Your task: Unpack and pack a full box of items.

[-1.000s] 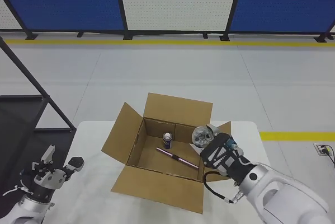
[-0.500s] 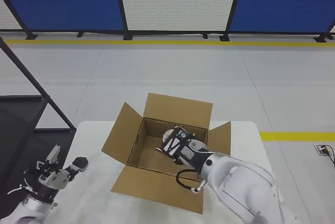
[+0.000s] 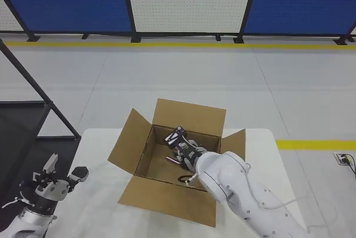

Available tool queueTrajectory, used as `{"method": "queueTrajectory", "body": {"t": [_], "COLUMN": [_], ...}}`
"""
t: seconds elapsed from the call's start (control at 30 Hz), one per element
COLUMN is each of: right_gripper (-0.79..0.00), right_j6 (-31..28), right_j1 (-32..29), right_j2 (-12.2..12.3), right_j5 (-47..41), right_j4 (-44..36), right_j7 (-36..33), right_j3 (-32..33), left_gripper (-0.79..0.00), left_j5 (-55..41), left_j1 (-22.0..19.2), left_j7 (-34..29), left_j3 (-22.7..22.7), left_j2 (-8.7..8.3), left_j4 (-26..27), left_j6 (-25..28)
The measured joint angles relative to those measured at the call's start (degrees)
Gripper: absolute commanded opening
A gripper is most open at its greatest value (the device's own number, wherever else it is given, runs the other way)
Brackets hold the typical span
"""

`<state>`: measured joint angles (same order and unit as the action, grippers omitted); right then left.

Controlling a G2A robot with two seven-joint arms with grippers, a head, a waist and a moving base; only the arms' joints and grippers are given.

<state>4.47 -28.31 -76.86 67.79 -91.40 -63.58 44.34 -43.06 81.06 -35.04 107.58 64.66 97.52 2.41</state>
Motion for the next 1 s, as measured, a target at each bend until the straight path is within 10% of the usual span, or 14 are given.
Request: {"method": "queueTrajectory", "body": {"t": [0.47,1.0], "right_gripper": [-0.785,-0.785], "right_j6": [2.08,15.41], "right_j1": [-0.37,5.89], "right_j2": [-0.47,-7.66], "right_j5": [-1.71,-16.78], "right_j4": [2.89,26.37], "right_j7": [2.23,12.98], "right_j3": [0.93,-3.19], "left_gripper": [0.000,0.000], "left_j5": [0.64,-0.18], "left_j1": [-0.77,-0.60], "left_j7": [0.40,1.16], "left_j3": [-1.10,-0.96], "left_j2": [-0.08,-0.09], "left_j4": [0.88,0.68], "left_j6": [-0.30,0.28]}}
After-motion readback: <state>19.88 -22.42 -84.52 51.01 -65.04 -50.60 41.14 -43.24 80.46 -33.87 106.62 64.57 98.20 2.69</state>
